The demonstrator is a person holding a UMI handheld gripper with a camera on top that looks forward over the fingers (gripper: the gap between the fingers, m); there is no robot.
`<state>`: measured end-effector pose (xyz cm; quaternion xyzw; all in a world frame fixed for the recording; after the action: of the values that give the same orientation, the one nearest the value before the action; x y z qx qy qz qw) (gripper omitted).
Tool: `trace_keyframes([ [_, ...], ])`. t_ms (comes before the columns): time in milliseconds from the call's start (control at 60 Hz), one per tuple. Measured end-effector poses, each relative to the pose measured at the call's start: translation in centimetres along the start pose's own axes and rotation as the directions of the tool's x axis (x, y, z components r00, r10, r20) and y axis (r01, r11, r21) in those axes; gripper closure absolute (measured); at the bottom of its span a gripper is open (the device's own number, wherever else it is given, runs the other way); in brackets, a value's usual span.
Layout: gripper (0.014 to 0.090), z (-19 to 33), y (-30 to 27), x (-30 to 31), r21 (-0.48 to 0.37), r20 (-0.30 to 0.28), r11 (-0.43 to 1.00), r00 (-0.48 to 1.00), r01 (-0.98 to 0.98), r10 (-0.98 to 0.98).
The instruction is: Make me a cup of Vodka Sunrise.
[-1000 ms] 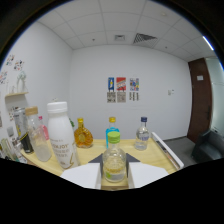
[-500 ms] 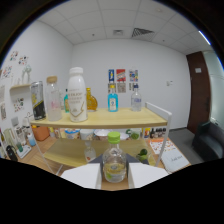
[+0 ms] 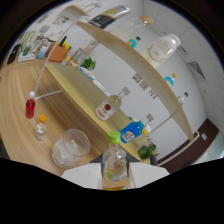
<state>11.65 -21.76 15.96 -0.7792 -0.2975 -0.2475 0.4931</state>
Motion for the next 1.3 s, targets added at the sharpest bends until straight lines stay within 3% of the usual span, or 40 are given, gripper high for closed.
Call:
trace_keyframes([
  [200,0.0695,0.2,-0.8,0.7,0.003,-0.075,0.886,0.884,0.464,-0.462],
  [317,0.0692,0.4,-1.0,0.9,-0.019,-0.084,0.758,0.755,0.652,-0.651],
  [550,0.0692,0.9,-0.9,2.4,-0.121,-0.081,0.461,0.454,0.879,-0.887],
  [800,0.0692,1.0,-1.9,2.3,-0.130,-0.070,0.291,0.284,0.948,-0.956],
  [950,0.0693,0.8,-2.4,2.2,-0.105,-0.084,0.346,0.338,0.933,-0.937],
  [1083,0.0690,-0.3,-3.9,2.3,-0.009,-0.108,0.611,0.607,0.792,-0.788],
  [1150,0.0691,-1.2,-5.4,2.5,0.071,-0.111,0.772,0.775,0.631,-0.623],
  [1233,0.0689,-2.7,-7.9,2.7,0.230,-0.065,0.923,0.951,0.309,-0.302],
  [1300,0.0688,-3.0,-8.2,3.4,0.268,-0.014,0.962,0.998,0.058,-0.056],
])
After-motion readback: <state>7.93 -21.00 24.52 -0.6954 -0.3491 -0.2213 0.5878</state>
